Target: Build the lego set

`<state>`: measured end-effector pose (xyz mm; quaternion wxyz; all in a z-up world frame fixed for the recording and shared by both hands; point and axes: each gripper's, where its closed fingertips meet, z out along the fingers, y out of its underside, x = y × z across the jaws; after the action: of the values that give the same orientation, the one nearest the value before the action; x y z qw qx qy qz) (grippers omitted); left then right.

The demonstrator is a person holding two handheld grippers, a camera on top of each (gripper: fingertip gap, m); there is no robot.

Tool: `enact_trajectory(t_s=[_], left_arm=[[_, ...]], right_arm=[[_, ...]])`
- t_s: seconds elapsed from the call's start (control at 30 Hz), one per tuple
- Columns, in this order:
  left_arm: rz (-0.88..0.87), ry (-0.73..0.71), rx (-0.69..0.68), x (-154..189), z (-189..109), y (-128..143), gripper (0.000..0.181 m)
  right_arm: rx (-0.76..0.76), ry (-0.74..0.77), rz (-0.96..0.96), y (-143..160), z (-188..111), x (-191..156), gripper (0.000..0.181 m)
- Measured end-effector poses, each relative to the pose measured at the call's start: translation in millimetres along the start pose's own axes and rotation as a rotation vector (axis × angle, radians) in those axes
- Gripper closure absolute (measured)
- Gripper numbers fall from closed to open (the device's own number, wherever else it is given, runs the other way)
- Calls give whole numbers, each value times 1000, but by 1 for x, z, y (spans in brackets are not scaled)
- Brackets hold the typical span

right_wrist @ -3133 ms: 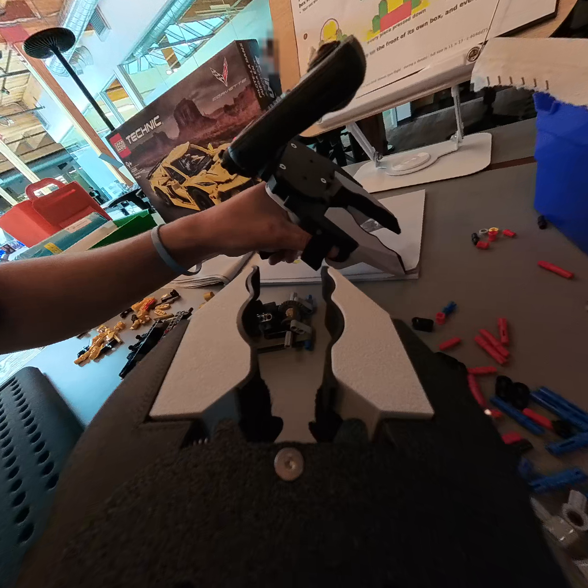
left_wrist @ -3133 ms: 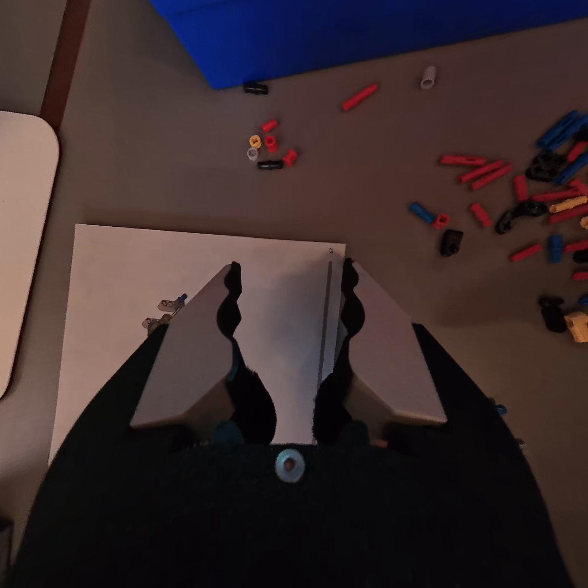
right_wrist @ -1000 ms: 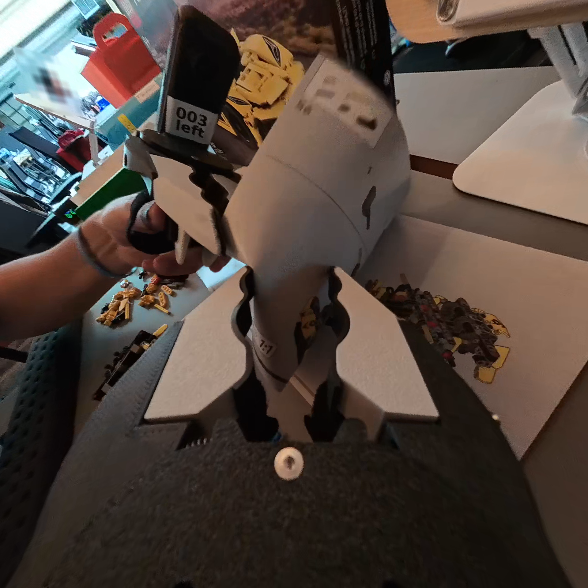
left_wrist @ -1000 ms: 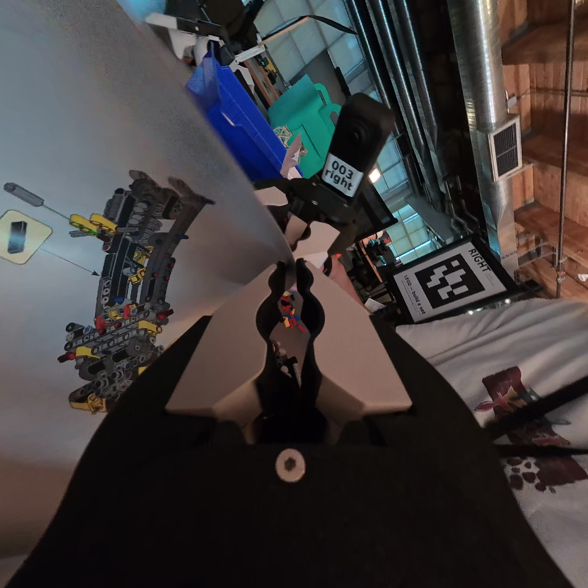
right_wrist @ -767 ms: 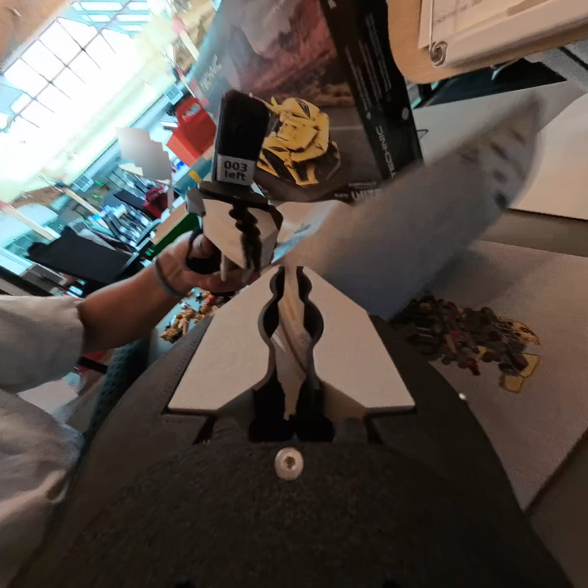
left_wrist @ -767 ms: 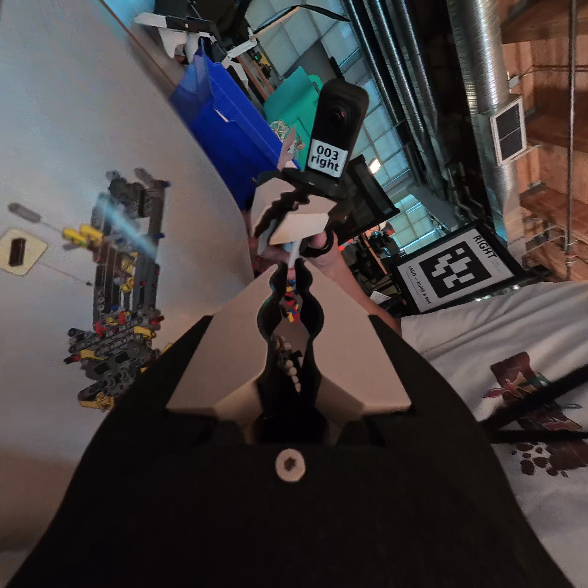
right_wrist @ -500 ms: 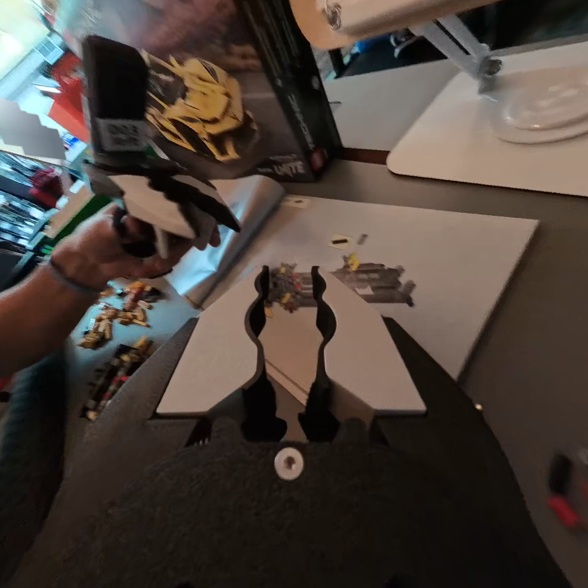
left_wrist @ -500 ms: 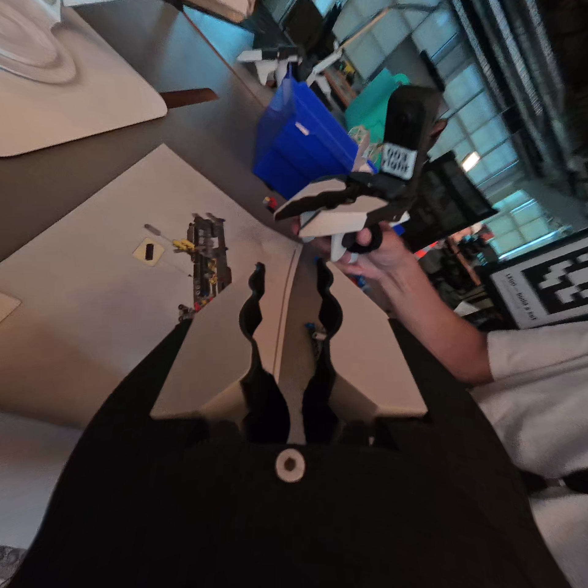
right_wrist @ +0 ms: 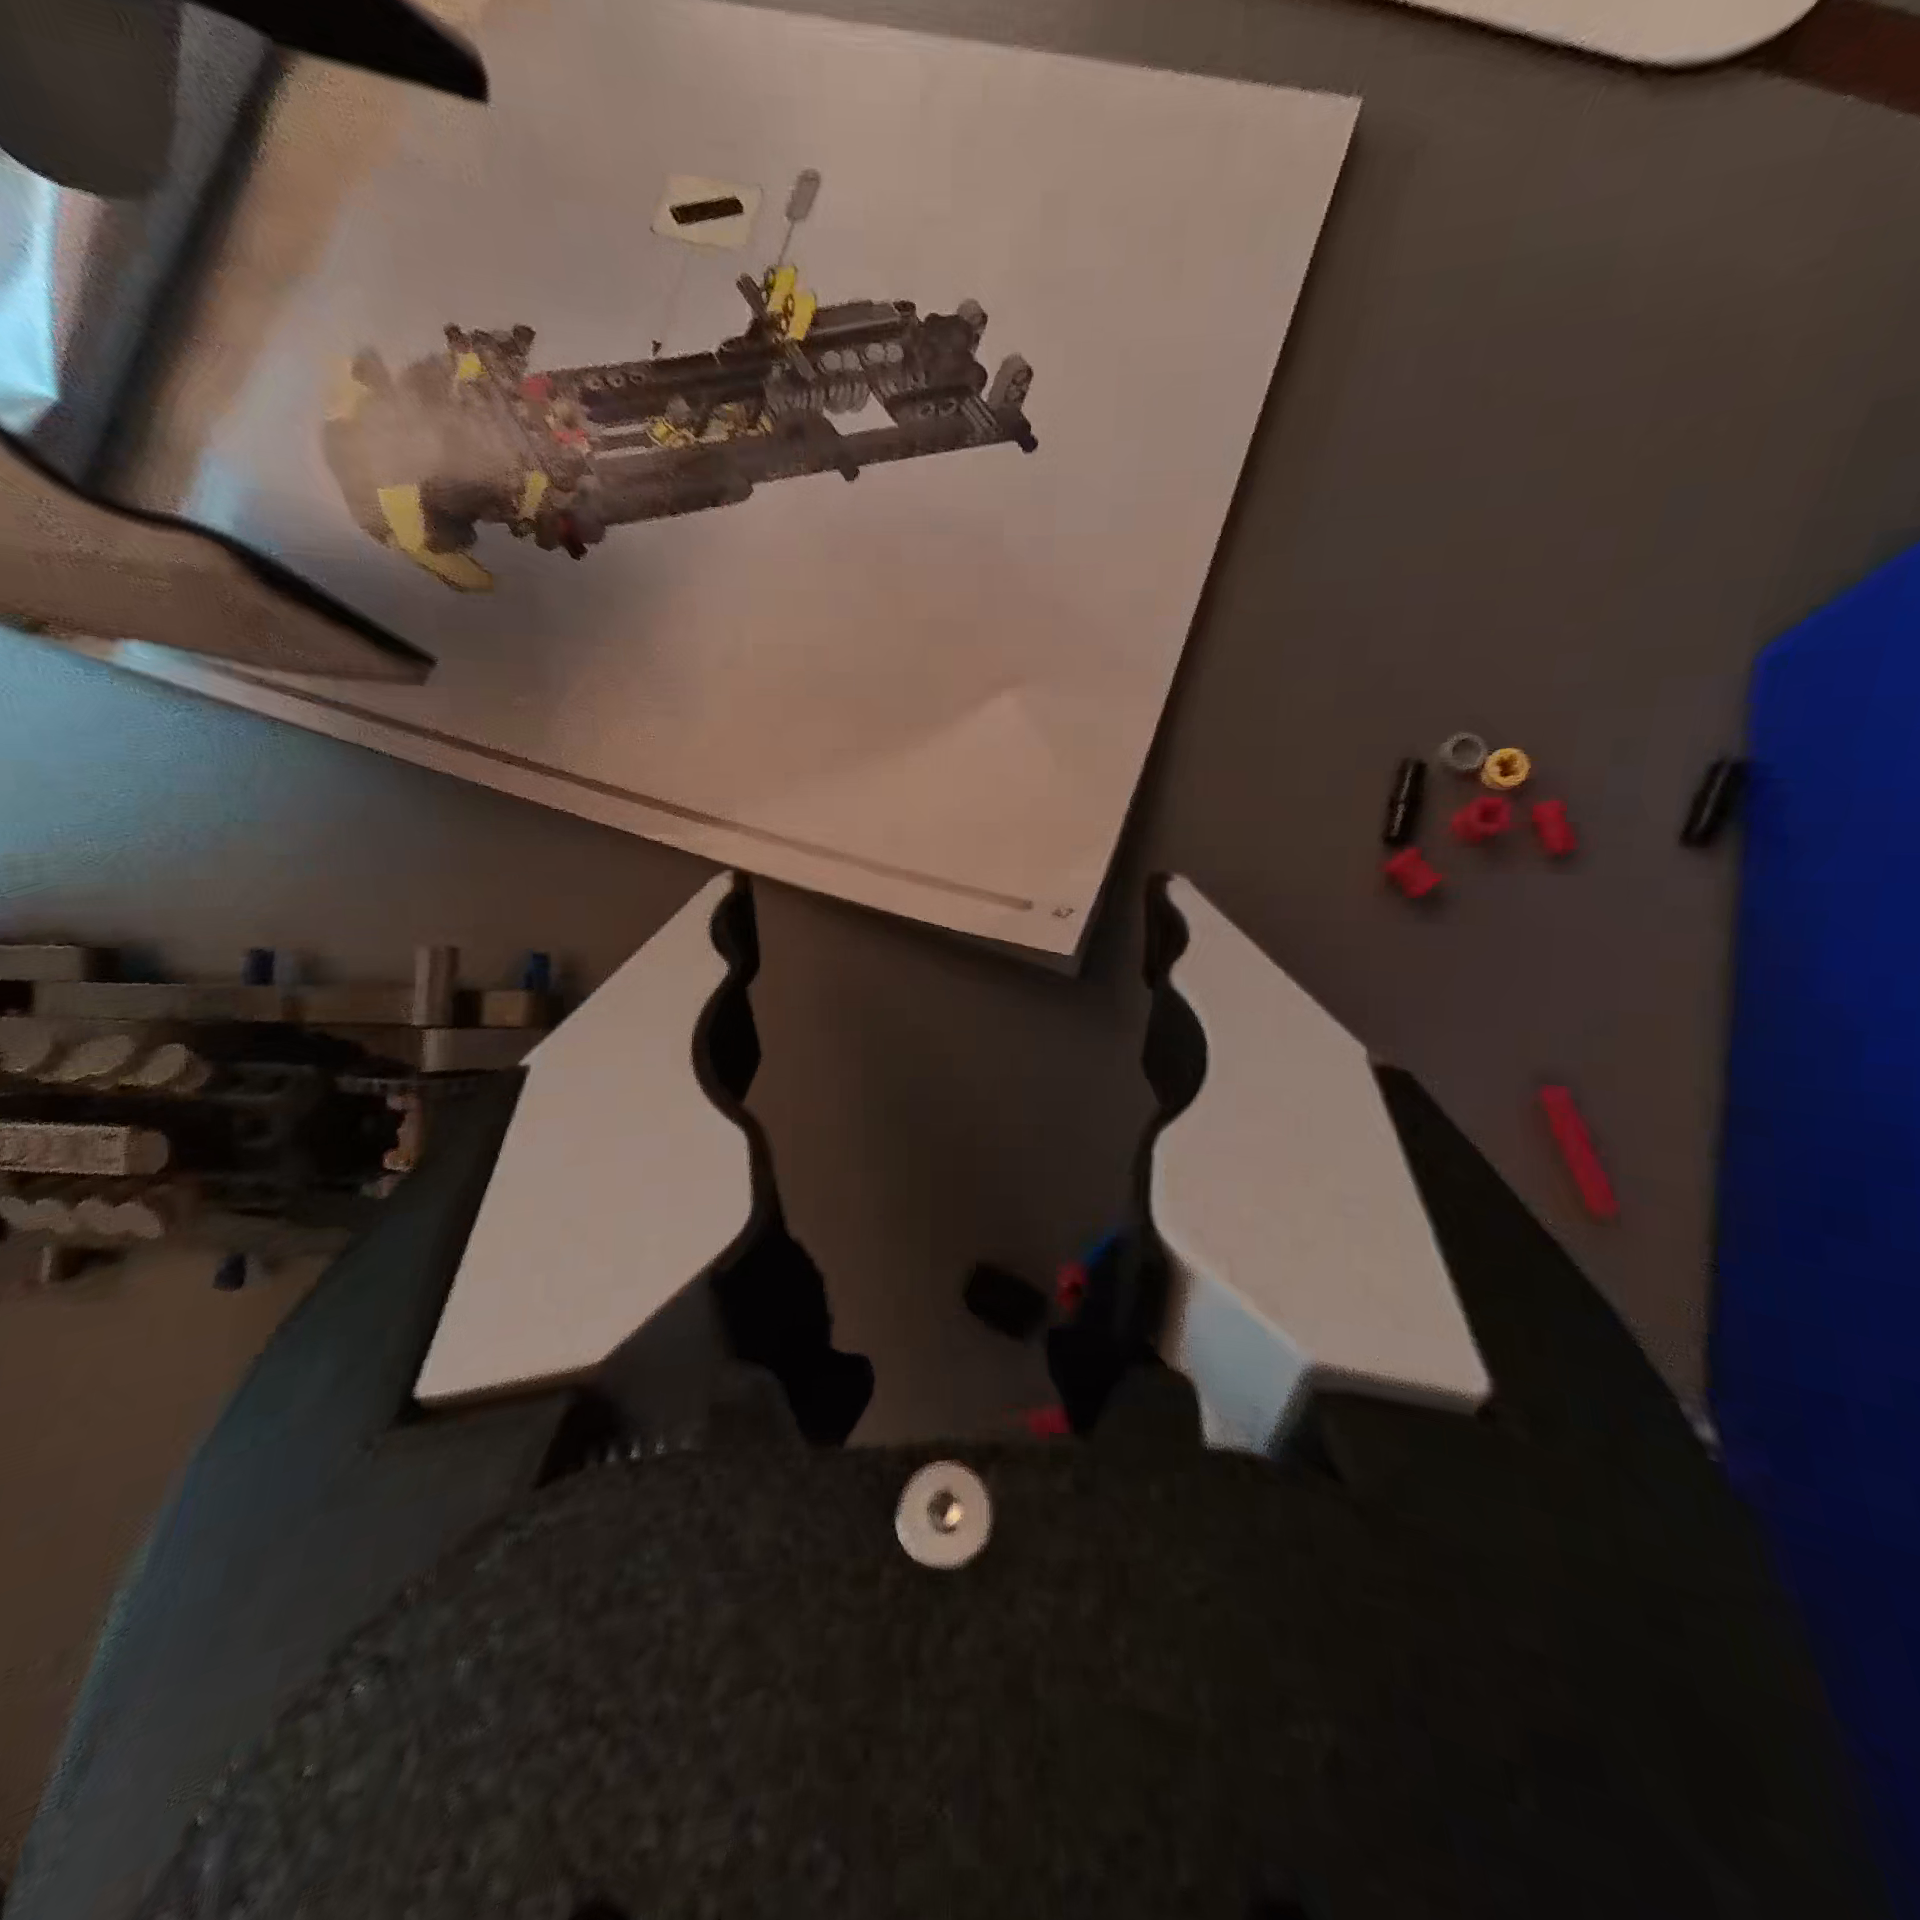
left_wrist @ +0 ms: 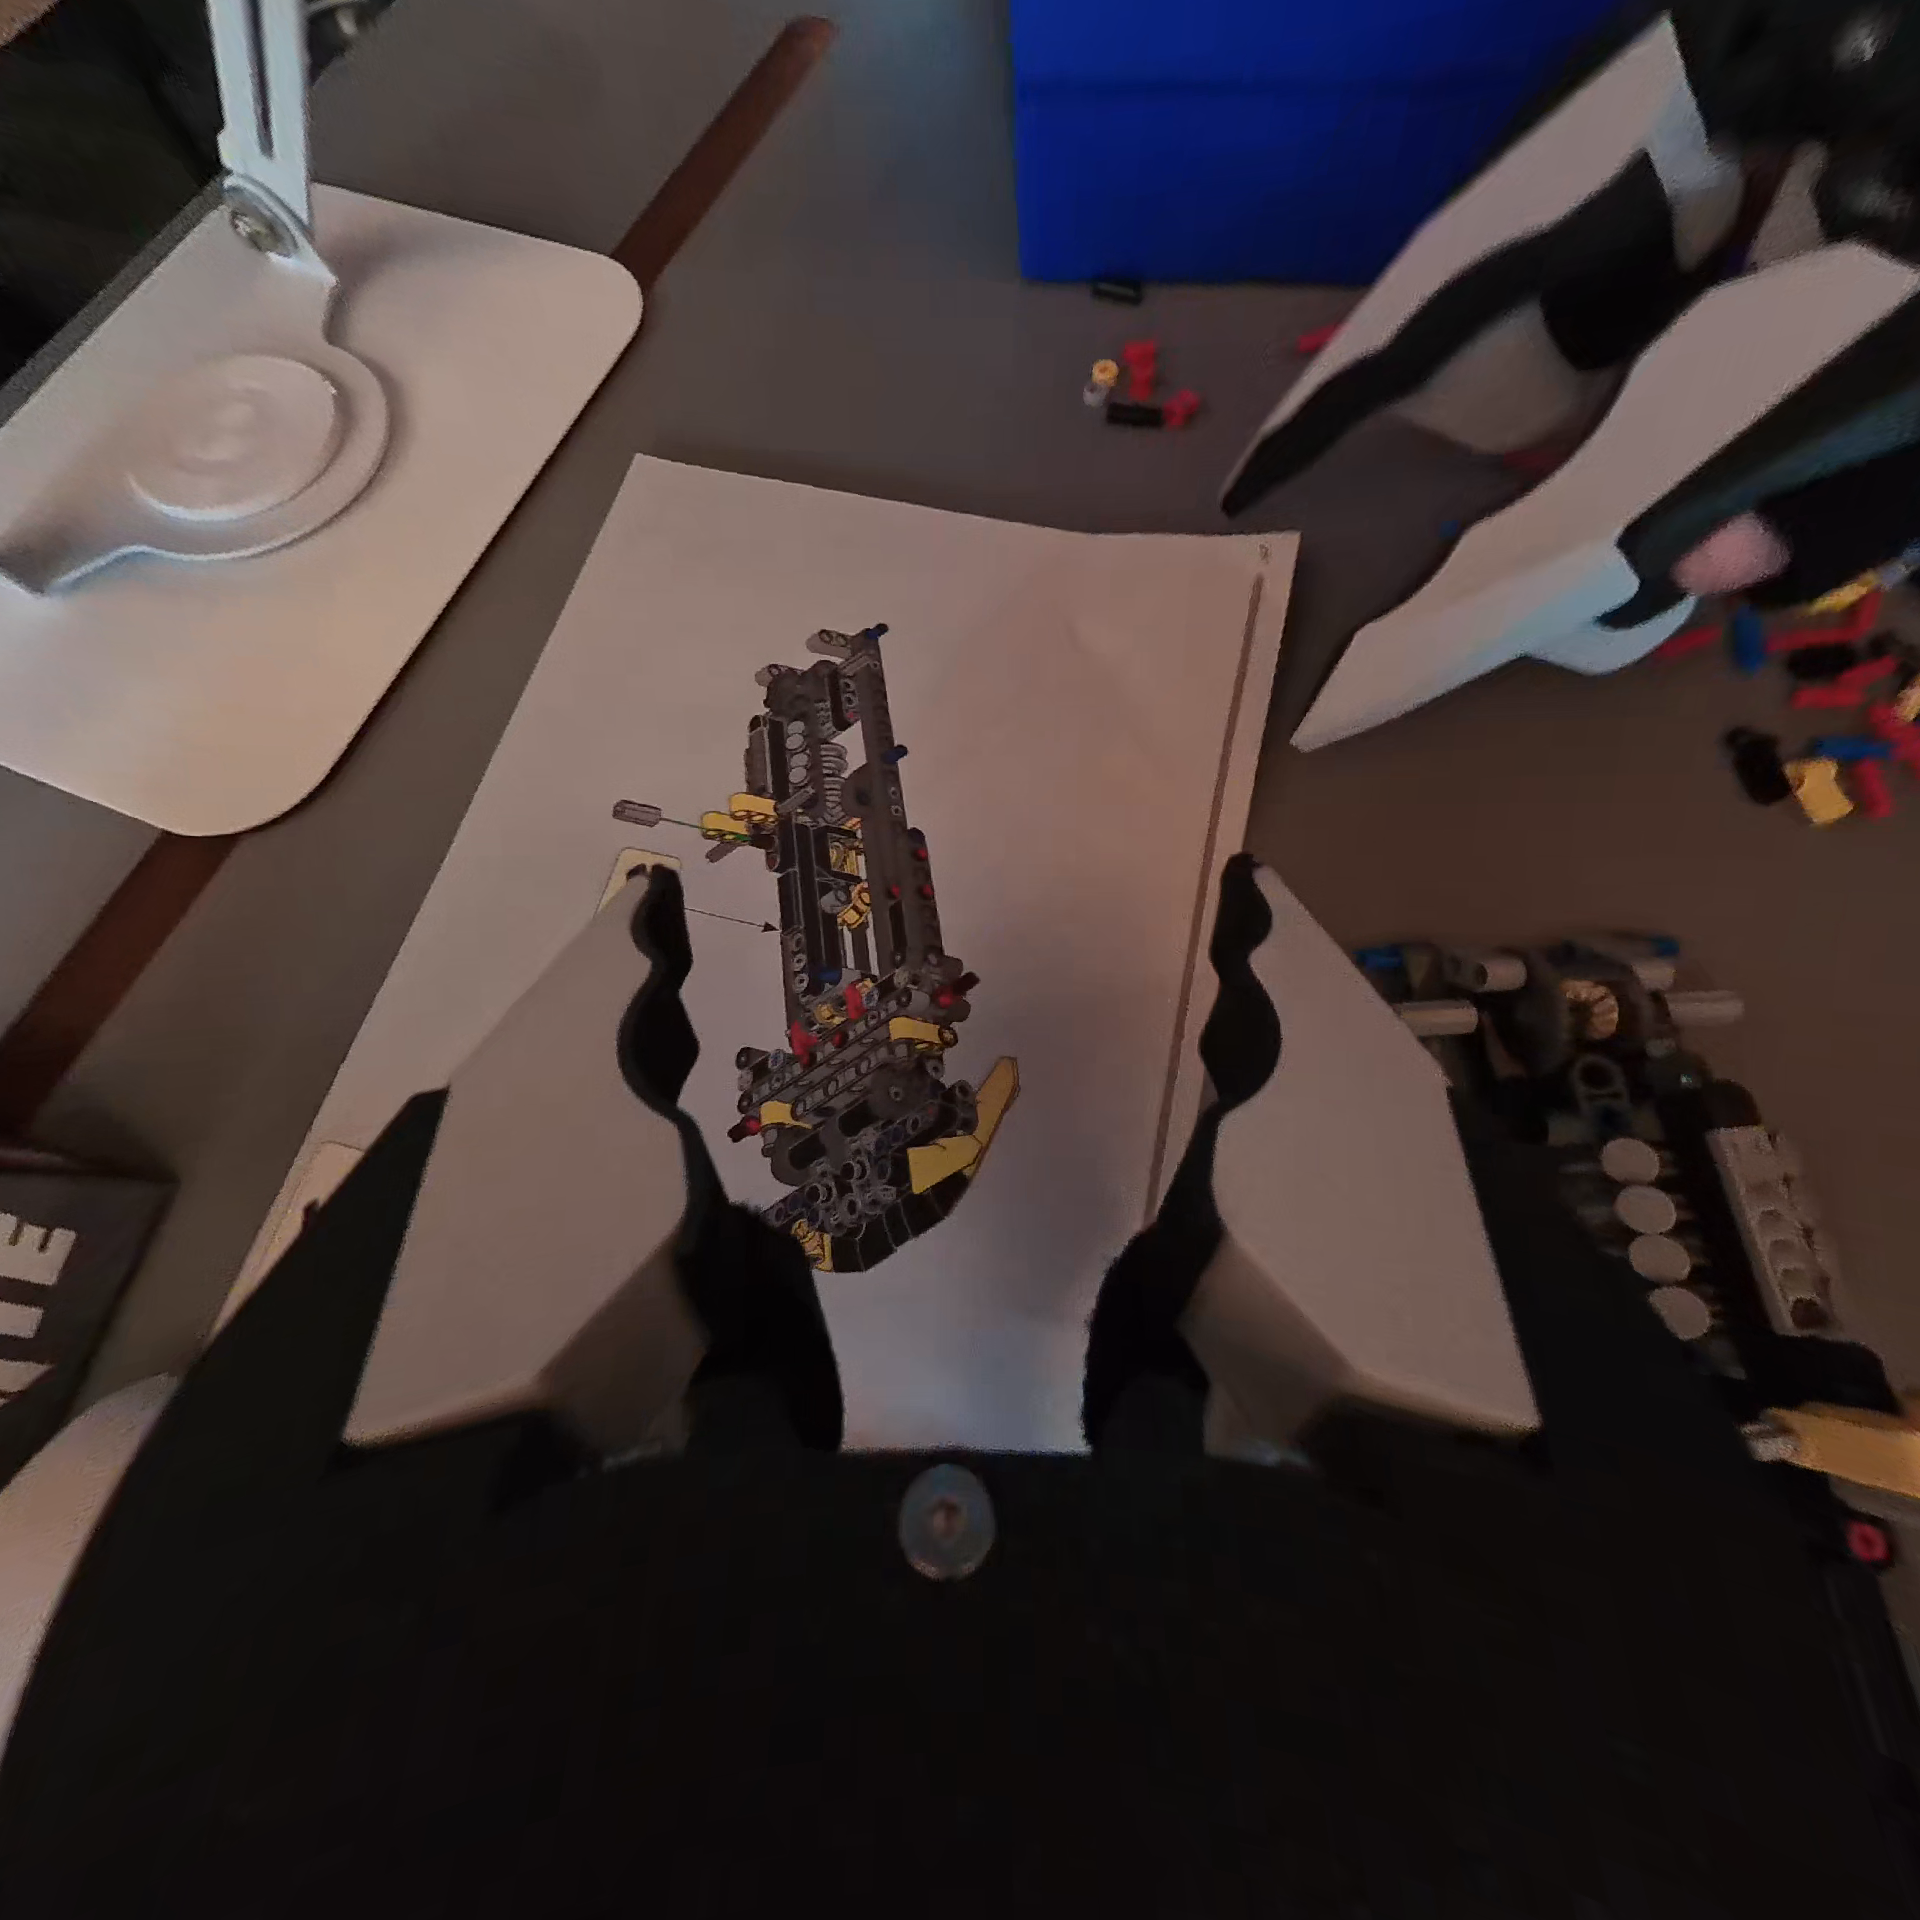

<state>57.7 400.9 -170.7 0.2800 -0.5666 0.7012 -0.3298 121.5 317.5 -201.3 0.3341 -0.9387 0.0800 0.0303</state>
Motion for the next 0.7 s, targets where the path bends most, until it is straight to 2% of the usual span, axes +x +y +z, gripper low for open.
enact_trajectory(t_s=[0.1, 0.2, 0.3, 0.7], left_arm=[[-28, 16, 26, 0, -5, -3, 88], [2, 1, 27, 2, -11, 0, 89], [14, -5, 17, 4, -11, 4, 90], [19, 29, -24, 15, -8, 11, 91]], right_arm=[[48, 10, 15, -4, -9, -5, 121], [48, 40, 21, 1, -13, -1, 124], [86, 4, 56, -1, -14, -4, 129], [68, -22, 76, 6, -13, -4, 129]])
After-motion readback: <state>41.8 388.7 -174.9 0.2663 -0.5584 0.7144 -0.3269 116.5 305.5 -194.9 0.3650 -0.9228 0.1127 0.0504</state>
